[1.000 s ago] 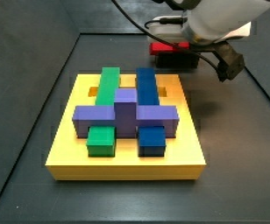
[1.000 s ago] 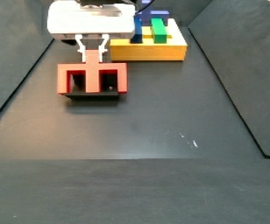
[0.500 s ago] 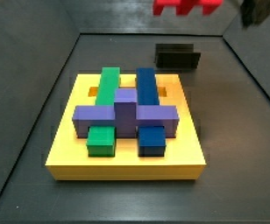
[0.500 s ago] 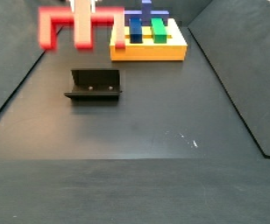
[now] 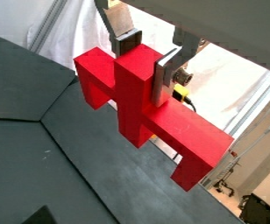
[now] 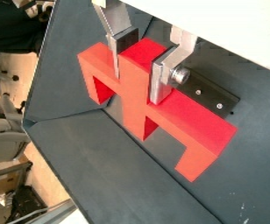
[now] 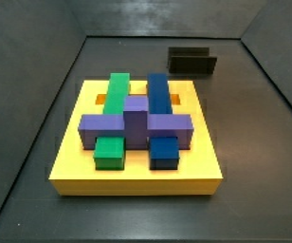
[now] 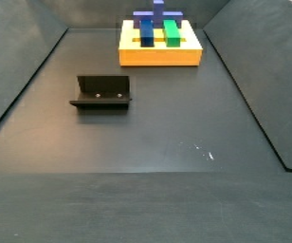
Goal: Pick up the red object. Move up. Place the red object on the fixture. Regrasp the red object. Move to above the board. Insert the red object.
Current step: Move to above the board.
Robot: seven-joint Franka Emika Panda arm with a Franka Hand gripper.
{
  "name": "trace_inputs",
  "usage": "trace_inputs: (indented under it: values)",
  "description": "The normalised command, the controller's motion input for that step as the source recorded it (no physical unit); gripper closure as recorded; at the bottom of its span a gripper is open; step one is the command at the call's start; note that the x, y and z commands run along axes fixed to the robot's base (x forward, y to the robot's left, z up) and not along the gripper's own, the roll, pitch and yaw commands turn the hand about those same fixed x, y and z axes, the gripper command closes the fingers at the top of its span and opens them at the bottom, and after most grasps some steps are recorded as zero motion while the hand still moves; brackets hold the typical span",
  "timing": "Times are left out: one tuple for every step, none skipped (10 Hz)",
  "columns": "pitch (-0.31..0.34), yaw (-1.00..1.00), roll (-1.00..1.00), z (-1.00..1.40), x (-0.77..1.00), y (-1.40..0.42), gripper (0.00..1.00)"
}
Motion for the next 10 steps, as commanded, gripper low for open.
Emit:
trace_inputs:
  values:
    - [0.053, -0.07, -1.0, 0.27, -0.98, -1.4, 1.0]
    - [0.039, -0.07, -1.0, 0.28, -1.0, -1.4, 1.0]
    - [0.028, -0.06, -1.0, 0.29, -1.05, -1.4, 1.0]
    - [0.028, -0.06, -1.0, 0.26, -1.1, -1.4, 1.0]
    - [0.033, -0.06, -1.0, 0.26, -1.08, -1.4, 1.0]
    - [0.033, -0.05, -1.0, 0.27, -1.12, -1.4, 1.0]
    - [0.032, -0.05, -1.0, 0.11, -0.54, -0.65, 1.0]
    - [0.036, -0.04, -1.0, 0.0, -0.17, -0.13, 1.0]
    - [0.045, -0.04, -1.0, 0.0, -0.06, -0.03, 1.0]
    - [0.022, -0.03, -1.0, 0.02, -0.06, -0.02, 1.0]
